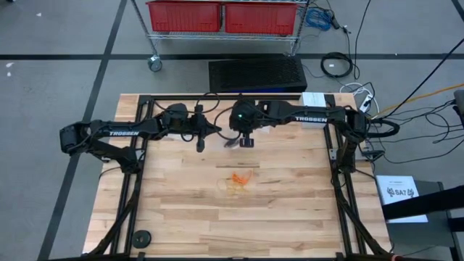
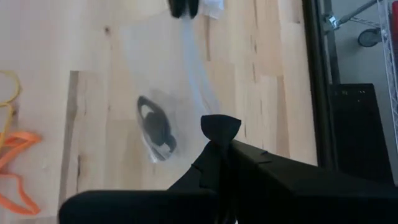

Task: Sort rubber bands
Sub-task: Put the black rubber band into the open transparent zip bag

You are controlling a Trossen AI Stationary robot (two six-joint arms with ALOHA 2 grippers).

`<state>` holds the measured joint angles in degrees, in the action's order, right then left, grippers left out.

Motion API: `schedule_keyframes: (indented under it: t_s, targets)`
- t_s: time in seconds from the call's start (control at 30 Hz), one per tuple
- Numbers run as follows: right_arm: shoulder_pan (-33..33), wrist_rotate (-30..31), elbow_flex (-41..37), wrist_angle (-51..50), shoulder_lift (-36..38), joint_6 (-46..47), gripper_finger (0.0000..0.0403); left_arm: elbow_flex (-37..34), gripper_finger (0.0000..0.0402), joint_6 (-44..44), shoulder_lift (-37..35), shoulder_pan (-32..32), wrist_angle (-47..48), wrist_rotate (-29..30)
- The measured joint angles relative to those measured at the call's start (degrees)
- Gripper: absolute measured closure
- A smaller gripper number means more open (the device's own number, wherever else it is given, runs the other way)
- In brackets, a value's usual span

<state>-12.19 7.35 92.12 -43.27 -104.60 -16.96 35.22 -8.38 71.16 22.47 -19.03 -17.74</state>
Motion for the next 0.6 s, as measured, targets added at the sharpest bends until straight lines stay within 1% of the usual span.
schedule_keyframes:
  t_s: [0.6]
  targets:
    - [-0.6,0.1,0.0,-0.9,0.5,-0.7,0.0402,0.0,0.0398,0.0,0.0,0.0,0.0,0.1]
